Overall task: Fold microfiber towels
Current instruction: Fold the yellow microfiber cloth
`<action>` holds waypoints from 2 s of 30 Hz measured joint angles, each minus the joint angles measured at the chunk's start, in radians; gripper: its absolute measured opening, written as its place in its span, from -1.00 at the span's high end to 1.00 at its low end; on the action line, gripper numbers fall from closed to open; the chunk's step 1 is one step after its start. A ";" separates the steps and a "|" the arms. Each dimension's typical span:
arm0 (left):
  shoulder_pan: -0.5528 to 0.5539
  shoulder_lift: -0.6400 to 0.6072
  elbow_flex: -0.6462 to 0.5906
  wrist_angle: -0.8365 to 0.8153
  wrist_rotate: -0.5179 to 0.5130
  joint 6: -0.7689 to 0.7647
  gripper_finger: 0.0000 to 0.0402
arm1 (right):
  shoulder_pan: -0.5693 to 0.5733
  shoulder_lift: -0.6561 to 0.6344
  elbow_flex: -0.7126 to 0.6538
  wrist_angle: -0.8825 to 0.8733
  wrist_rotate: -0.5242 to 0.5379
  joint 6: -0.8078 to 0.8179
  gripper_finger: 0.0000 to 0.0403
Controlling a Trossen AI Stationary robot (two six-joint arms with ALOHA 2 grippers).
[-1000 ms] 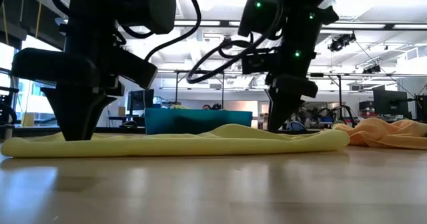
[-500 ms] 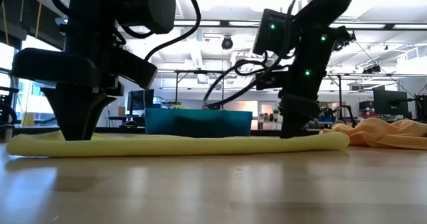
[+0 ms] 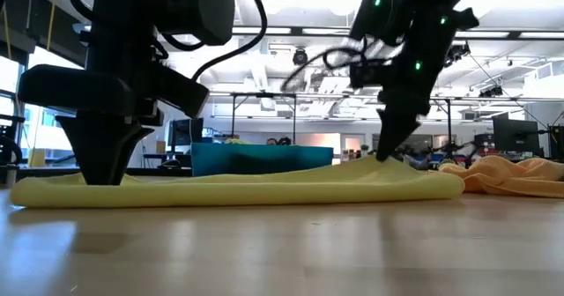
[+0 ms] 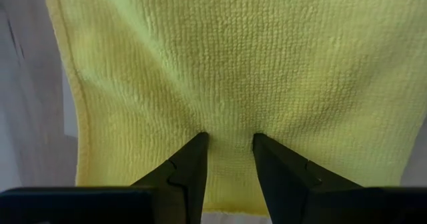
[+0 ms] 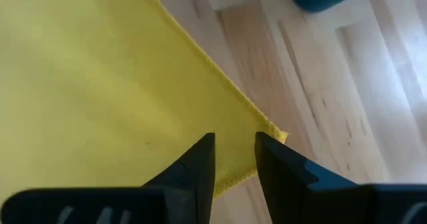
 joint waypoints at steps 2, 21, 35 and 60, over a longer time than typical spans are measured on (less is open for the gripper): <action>0.000 0.005 0.021 0.005 -0.012 0.006 0.43 | 0.015 -0.032 0.000 -0.008 -0.013 0.026 0.51; -0.035 0.000 0.108 -0.013 0.004 0.062 0.43 | 0.183 -0.121 0.003 -0.232 -0.041 0.394 0.51; -0.043 -0.001 0.108 -0.029 0.001 0.042 0.43 | 0.040 -0.203 -0.219 -0.161 -0.043 0.339 0.51; -0.033 -0.002 0.109 -0.022 0.001 0.034 0.43 | 0.012 -0.147 -0.344 0.366 -0.201 0.602 -0.19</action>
